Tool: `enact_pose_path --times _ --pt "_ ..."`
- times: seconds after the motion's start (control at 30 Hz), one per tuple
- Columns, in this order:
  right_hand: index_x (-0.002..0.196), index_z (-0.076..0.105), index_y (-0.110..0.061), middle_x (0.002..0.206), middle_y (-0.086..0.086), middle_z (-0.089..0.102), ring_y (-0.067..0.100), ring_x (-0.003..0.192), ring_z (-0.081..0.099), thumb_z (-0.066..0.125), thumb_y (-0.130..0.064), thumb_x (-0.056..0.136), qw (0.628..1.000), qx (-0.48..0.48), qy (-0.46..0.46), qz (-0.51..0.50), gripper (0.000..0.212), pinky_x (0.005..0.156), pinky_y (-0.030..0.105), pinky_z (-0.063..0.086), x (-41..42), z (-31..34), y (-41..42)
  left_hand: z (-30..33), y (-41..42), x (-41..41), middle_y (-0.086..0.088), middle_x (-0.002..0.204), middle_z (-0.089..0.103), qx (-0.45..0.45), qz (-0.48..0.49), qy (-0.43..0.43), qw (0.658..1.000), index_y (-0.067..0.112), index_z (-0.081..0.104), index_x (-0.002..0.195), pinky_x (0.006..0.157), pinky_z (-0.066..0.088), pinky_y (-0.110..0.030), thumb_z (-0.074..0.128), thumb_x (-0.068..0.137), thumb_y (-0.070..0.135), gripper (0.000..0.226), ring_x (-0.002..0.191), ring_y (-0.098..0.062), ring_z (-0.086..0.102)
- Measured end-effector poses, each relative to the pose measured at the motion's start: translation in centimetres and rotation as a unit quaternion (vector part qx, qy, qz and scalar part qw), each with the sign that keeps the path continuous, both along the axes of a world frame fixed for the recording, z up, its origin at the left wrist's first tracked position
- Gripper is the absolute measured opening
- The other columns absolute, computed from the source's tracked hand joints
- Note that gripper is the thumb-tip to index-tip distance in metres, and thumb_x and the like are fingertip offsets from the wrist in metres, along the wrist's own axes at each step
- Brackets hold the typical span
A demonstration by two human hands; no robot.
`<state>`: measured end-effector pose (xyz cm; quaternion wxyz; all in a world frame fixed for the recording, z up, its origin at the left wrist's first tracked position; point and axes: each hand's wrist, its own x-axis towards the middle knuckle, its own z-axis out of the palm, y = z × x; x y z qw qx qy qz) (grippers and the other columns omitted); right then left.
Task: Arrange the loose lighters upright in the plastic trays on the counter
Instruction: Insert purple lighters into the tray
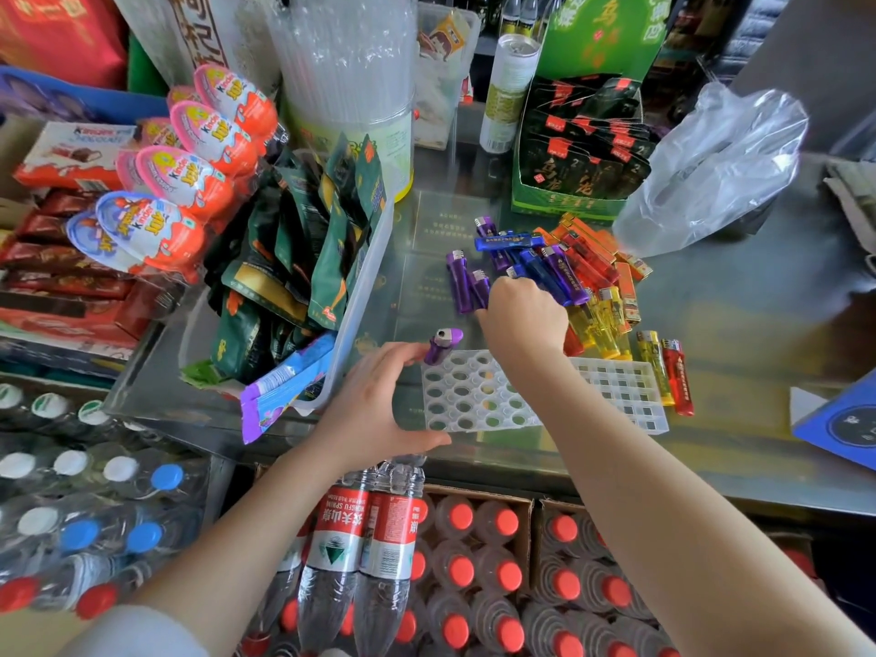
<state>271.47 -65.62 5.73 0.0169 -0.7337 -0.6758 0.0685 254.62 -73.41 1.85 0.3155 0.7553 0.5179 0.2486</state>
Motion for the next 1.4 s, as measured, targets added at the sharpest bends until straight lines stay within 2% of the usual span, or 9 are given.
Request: enact_pose_path --times 0.3,0.43,0.57,0.7,0.83,1.0,1.1,1.23,1.4 --pt "0.098 0.059 -0.004 0.094 0.013 0.062 0.033 0.088 0.060 0.050 0.001 0.085 0.996 -0.042 -0.052 0.051 0.017 0.061 0.032 0.042 -1.3 1.0 0.3 -0.3 0.0 0.0 0.010 0.130 0.040 -0.006 -0.012 0.030 0.999 0.025 0.036 0.131 0.103 0.026 -0.027 0.060 0.058 0.061 0.085 0.120 -0.005 0.033" --pt "0.072 0.053 -0.009 0.064 0.004 0.052 0.024 0.064 0.052 0.054 -0.011 0.083 0.985 -0.033 0.168 0.019 0.011 0.048 0.025 0.036 1.0 0.8 0.4 -0.3 0.1 0.0 0.006 0.127 0.041 0.016 -0.017 0.049 0.999 0.021 0.039 0.128 0.098 0.024 -0.023 0.059 0.057 0.062 0.085 0.118 -0.009 0.035" --pt "0.080 0.062 -0.011 0.070 -0.002 0.063 0.010 0.060 0.055 0.061 -0.008 0.083 0.899 0.021 0.438 0.005 0.004 0.058 0.023 0.046 2.8 1.0 -3.8 -0.4 0.3 0.2 -0.003 0.124 0.043 0.048 -0.012 0.084 0.995 0.012 0.044 0.126 0.096 0.026 -0.026 0.056 0.053 0.067 0.092 0.115 -0.017 0.038" --pt "0.079 0.065 -0.025 0.072 -0.006 0.067 0.008 0.064 0.059 0.063 0.000 0.080 0.842 0.004 0.538 0.032 0.025 0.065 0.022 0.049 3.3 0.3 -7.3 -0.4 0.4 0.4 -0.006 0.123 0.042 0.057 -0.011 0.123 0.991 0.007 0.044 0.128 0.098 0.028 -0.029 0.053 0.050 0.072 0.102 0.115 -0.021 0.038" --pt "0.079 0.063 -0.028 0.069 -0.007 0.063 0.009 0.062 0.057 0.065 -0.003 0.080 0.867 0.034 0.492 0.069 0.025 0.059 0.017 0.045 2.1 -0.7 -8.1 -0.4 0.4 0.4 -0.005 0.122 0.043 0.053 -0.017 0.131 0.990 0.010 0.045 0.127 0.097 0.028 -0.028 0.053 0.050 0.074 0.100 0.115 -0.021 0.038" --pt "0.093 0.061 -0.010 0.069 -0.023 0.054 0.000 0.059 0.053 0.067 -0.009 0.080 0.903 0.076 0.406 0.117 0.014 0.056 0.010 0.042 0.8 -1.6 -7.9 -0.4 0.3 0.3 -0.001 0.120 0.044 0.062 -0.026 0.133 0.989 0.016 0.046 0.125 0.094 0.027 -0.025 0.055 0.052 0.073 0.093 0.113 -0.017 0.038" --pt "0.095 0.062 -0.009 0.072 -0.016 0.056 -0.002 0.059 0.051 0.066 -0.008 0.080 0.909 0.091 0.381 0.140 0.015 0.056 0.009 0.039 0.5 -1.4 -7.7 -0.6 0.3 0.3 -0.001 0.119 0.045 0.067 -0.027 0.129 0.989 0.017 0.047 0.124 0.094 0.028 -0.026 0.057 0.053 0.072 0.090 0.112 -0.017 0.039" --pt "0.092 0.062 -0.006 0.085 0.003 0.064 0.012 0.063 0.048 0.065 -0.008 0.080 0.921 0.098 0.318 0.201 0.012 0.060 0.028 0.045 0.3 -1.1 -7.5 -0.6 0.3 0.3 -0.002 0.117 0.046 0.070 -0.022 0.120 0.990 0.018 0.049 0.121 0.092 0.028 -0.025 0.057 0.052 0.070 0.087 0.109 -0.017 0.040" --pt "0.092 0.063 -0.007 0.086 0.006 0.067 0.020 0.066 0.057 0.066 -0.010 0.080 0.927 0.108 0.304 0.194 0.013 0.061 0.039 0.051 0.4 -1.1 -7.3 -0.7 0.3 0.3 -0.002 0.116 0.046 0.067 -0.020 0.119 0.990 0.017 0.050 0.121 0.091 0.030 -0.027 0.058 0.052 0.069 0.086 0.108 -0.018 0.041"
